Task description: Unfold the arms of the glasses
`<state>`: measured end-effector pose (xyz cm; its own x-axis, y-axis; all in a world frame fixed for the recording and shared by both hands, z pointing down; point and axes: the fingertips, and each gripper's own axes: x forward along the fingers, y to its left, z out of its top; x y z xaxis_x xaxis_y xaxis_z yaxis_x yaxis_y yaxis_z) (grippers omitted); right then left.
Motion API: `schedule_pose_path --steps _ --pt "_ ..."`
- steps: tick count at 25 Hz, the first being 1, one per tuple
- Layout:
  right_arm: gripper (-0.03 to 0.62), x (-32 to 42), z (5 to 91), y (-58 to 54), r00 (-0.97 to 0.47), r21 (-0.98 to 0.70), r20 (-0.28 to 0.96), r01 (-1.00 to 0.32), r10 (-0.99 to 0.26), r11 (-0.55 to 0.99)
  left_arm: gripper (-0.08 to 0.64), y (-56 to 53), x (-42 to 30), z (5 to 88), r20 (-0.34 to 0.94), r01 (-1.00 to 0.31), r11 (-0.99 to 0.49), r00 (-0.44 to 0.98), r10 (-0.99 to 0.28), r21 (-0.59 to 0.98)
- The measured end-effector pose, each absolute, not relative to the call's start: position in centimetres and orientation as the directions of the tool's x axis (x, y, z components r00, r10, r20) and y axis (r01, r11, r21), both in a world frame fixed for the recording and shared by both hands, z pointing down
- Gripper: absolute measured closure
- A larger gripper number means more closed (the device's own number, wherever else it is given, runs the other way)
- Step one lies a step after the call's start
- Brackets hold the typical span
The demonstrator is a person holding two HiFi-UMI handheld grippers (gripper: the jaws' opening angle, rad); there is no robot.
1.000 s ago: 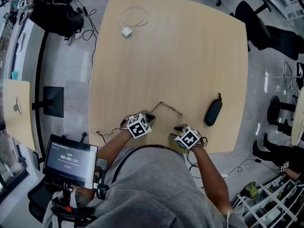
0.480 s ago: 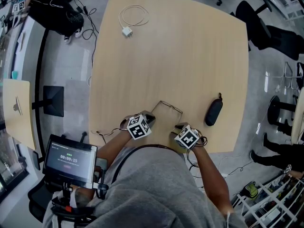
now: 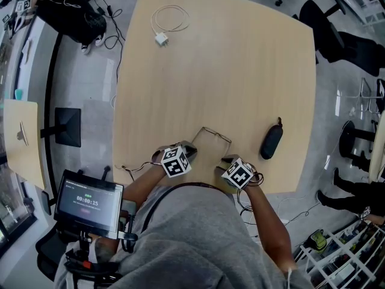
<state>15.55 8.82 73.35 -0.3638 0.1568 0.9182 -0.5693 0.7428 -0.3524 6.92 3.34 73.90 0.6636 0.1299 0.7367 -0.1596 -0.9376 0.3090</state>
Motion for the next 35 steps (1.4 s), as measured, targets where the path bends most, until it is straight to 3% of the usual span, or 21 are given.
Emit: schedule_pose_path --steps 21,35 --pt "0.42 12.5 73.0 8.0 -0.449 -0.403 0.883 -0.585 0.133 0.703 0.552 4.7 6.7 73.9 0.731 0.029 -0.987 0.669 0.137 0.158" --pt "0.419 12.8 73.4 8.2 -0.438 -0.397 0.889 -0.587 0.136 0.706 0.552 4.9 6.1 74.0 0.719 0.016 -0.979 0.676 0.16 0.203"
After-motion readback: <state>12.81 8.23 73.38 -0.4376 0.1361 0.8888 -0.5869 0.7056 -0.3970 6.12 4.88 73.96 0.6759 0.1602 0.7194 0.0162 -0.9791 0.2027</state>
